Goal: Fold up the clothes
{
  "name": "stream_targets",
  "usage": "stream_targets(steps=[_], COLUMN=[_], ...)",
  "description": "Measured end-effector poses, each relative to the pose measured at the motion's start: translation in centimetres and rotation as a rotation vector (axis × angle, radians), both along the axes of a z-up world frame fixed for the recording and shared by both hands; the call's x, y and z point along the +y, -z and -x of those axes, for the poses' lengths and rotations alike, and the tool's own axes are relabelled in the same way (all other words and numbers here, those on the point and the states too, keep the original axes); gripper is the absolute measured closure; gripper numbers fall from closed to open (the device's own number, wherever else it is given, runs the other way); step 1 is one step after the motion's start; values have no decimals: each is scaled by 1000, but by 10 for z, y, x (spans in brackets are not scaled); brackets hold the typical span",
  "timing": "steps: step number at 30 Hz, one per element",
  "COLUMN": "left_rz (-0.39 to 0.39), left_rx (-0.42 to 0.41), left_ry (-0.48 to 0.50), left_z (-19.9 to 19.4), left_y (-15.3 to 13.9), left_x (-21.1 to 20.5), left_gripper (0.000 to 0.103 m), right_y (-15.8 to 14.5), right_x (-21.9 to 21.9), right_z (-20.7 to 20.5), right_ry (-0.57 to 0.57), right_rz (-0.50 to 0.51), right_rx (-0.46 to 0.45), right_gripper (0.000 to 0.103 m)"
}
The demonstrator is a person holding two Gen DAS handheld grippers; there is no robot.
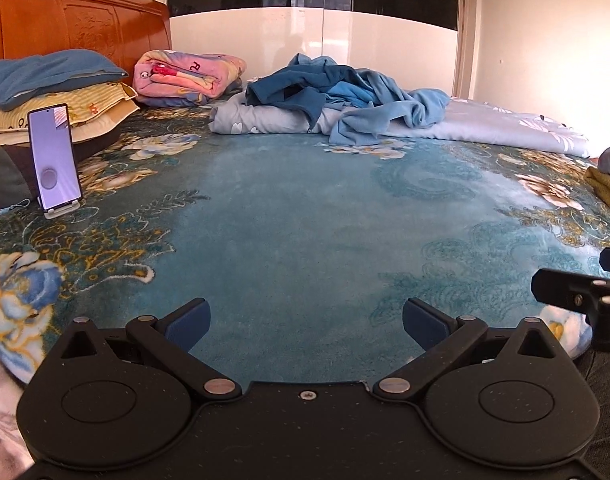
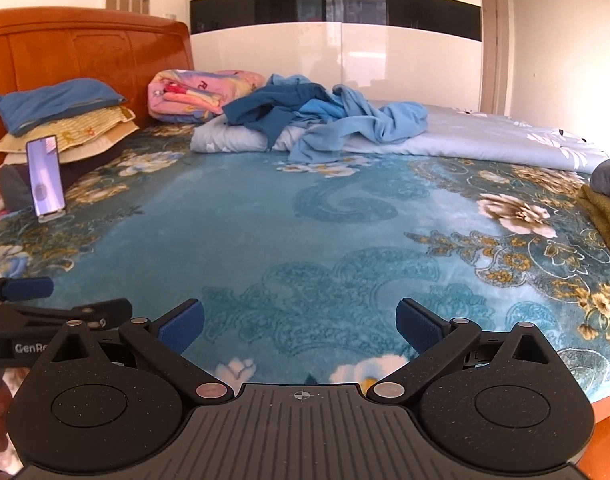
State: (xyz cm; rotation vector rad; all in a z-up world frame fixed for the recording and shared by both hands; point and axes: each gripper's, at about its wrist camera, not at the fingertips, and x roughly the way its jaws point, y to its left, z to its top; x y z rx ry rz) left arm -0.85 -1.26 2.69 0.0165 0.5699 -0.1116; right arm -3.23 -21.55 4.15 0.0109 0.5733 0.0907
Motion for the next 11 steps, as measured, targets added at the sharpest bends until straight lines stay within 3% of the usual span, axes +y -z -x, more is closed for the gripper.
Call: stream_targets(steps=[11], left_rz=[-25], left_rx=[-8], left_ry=[9], left_z=[4], left_y=[-2], left_x=[-4], left_gripper=[2], right_y=[4], right_x=[6], right_z=[3], right_ry=[-27], right_rz=[14], right_rx=[16], right_gripper=[0])
